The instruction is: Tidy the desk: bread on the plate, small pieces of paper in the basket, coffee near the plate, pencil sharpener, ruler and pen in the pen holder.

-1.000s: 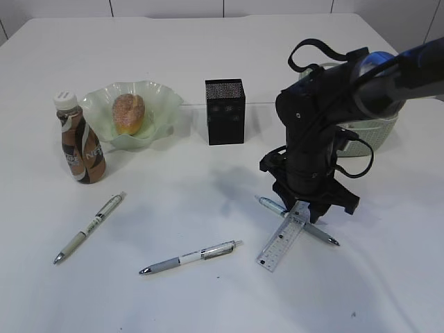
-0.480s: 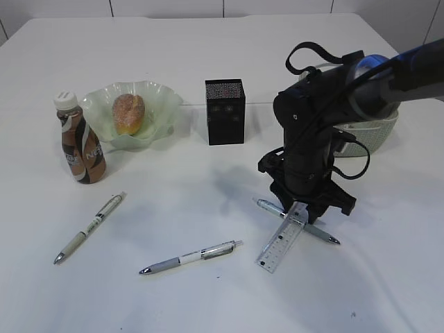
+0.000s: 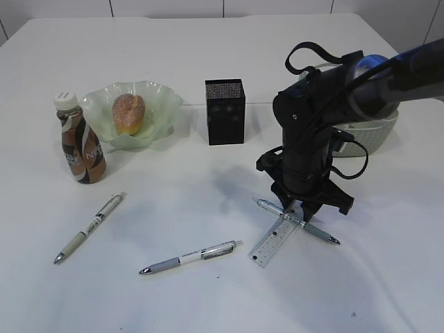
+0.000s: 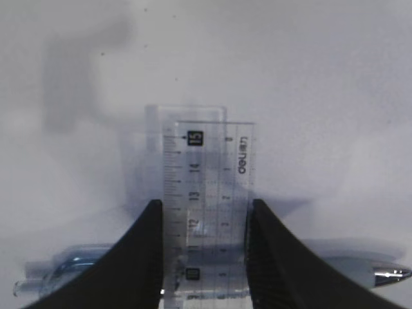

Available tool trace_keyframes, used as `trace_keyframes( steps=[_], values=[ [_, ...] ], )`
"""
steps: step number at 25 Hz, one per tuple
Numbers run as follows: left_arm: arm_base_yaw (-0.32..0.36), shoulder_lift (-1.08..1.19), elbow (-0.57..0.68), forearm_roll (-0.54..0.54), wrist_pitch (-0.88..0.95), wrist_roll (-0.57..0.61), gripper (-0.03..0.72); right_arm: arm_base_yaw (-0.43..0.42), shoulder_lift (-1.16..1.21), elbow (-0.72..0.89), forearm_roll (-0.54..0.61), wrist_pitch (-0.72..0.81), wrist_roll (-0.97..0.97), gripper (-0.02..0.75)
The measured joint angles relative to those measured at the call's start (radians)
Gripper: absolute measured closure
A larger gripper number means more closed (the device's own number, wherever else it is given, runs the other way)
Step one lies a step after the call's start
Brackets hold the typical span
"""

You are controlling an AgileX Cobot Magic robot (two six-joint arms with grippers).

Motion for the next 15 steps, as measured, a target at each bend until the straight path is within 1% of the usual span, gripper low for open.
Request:
trace_keyframes(
  steps=[9, 10, 12, 15],
  values=[
    [0.000, 0.000, 0.000, 0.000, -0.001, 0.000, 0.169, 0.000, 0.004, -0.016, 0.004, 0.013, -0.004, 0.445],
    [0.000, 0.000, 0.000, 0.000, -0.001, 0.000, 0.169, 0.000, 0.017, -0.057, 0.005, 0.044, -0.050, 0.445],
    [0.000, 0.000, 0.000, 0.000, -0.002, 0.000, 0.169, 0.000, 0.017, -0.059, 0.005, 0.046, -0.056, 0.445],
    [0.000, 0.000, 0.000, 0.000, -0.002, 0.000, 0.169, 0.000, 0.021, -0.097, 0.007, 0.071, -0.120, 0.445]
  ],
)
